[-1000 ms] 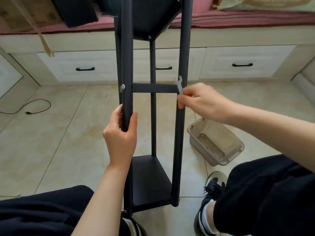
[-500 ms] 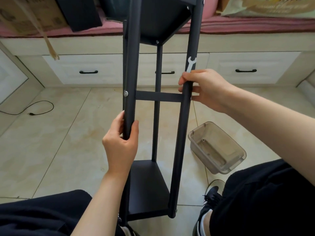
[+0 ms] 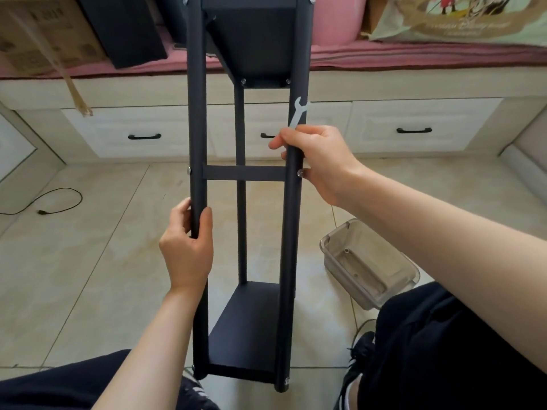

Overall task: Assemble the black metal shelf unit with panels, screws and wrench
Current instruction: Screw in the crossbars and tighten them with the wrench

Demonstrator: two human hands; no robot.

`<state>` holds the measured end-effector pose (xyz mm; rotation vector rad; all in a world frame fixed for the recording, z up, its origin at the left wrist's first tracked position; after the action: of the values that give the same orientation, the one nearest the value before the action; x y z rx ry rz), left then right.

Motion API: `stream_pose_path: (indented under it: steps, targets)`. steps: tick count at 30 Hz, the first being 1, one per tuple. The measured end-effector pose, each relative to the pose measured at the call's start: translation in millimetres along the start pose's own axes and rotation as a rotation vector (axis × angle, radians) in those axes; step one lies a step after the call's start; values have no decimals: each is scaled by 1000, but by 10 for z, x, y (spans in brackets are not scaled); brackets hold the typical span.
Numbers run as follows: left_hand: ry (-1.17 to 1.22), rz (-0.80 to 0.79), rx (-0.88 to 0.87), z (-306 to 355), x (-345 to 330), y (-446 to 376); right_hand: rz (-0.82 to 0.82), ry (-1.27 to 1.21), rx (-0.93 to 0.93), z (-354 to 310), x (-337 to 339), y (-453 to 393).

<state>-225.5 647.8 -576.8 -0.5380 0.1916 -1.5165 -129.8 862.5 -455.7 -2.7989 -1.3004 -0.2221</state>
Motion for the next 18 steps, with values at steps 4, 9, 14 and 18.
stream_pose_path:
  steps: [4,9,14,18]
  targets:
    - [-49,0,1,-47,17,-63,6,0,35,-50,-57,45]
    - [-181,-22,108,-15,-17,-146,21,61,124,-94,-161,76]
    - [-208,17,46,378,116,400,35,78,176,-100,-277,83]
    - [-178,-117,85,546,19,1119,64,70,148,-98,-324,115]
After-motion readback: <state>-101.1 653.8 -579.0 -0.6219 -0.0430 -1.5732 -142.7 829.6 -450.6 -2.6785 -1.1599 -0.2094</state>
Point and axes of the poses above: each hand's wrist, its own y-axis away from the middle knuckle, its own x-axis out of the back of the hand, z = x × y, the point moved 6 cm from there along -y, towards the middle knuckle, and after that the axes turned 6 degrees about z, right-handed, at the moved point
